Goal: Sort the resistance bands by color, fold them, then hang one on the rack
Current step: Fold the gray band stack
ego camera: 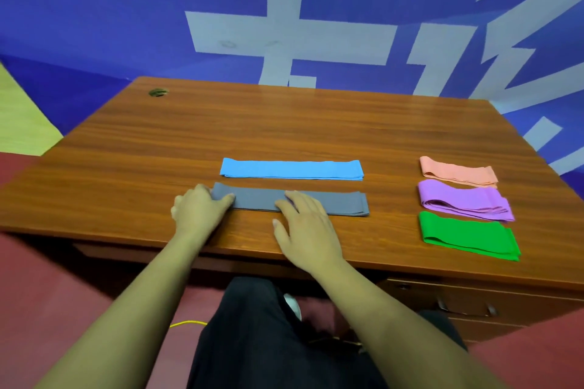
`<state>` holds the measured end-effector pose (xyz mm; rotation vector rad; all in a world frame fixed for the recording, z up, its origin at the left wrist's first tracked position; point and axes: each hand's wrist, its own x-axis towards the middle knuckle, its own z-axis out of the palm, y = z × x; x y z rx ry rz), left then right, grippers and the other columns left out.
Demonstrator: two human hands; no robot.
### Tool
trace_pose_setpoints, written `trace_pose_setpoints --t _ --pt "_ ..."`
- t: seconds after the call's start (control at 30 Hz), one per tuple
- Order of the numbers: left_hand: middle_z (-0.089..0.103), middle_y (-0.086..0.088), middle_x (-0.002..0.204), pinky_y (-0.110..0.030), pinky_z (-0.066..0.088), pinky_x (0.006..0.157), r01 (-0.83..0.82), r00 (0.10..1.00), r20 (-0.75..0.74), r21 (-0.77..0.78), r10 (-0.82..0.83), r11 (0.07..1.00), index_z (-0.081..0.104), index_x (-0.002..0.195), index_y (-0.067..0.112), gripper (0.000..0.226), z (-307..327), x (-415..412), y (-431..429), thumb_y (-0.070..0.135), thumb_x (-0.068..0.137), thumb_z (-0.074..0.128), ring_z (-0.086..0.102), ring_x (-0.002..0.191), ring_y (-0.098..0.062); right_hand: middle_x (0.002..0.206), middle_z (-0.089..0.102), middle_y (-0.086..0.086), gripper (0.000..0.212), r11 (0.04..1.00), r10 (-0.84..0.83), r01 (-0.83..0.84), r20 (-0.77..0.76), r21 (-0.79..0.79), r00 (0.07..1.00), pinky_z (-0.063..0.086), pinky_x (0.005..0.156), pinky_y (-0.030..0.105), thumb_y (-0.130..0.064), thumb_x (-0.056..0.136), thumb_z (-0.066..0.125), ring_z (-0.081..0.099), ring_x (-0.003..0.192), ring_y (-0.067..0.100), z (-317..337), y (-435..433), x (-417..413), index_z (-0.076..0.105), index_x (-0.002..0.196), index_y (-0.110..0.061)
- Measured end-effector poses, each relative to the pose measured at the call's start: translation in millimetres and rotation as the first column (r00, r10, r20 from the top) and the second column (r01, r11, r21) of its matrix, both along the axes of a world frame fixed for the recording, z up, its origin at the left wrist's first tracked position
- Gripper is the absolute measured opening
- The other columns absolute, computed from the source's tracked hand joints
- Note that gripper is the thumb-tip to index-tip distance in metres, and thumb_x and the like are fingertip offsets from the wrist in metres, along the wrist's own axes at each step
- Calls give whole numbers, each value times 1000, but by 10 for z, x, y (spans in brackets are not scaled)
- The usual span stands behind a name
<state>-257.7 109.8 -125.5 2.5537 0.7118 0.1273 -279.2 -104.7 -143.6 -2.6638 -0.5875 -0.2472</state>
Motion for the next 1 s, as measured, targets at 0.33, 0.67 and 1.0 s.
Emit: trace_pose_setpoints --t 0.33,0.67,1.0 --pt "54 -2 78 -30 34 52 170 952 296 -320 -72 932 43 97 10 21 207 -79 -179 14 86 60 50 68 -22 150 40 -4 43 998 -12 15 -46 56 999 29 117 38 -45 96 43 32 140 16 2 3 16 54 133 -27" --pt "64 8 92 -13 46 69 615 770 470 -367 -431 698 55 119 30 53 382 -73 -626 18 74 82 56 73 0 93 75 14 41 404 127 513 -602 757 789 58 81 40 -49 93 56 73 89 28 687 188 336 70 92 -11" --pt "67 11 99 -21 50 71 666 720 490 -285 -492 690 66 98 26 27 225 -37 -641 15 78 80 55 67 -7 104 74 18 31 307 321 666 -733 680 600 55 94 45 -21 90 66 71 101 30 652 -79 380 68 110 2"
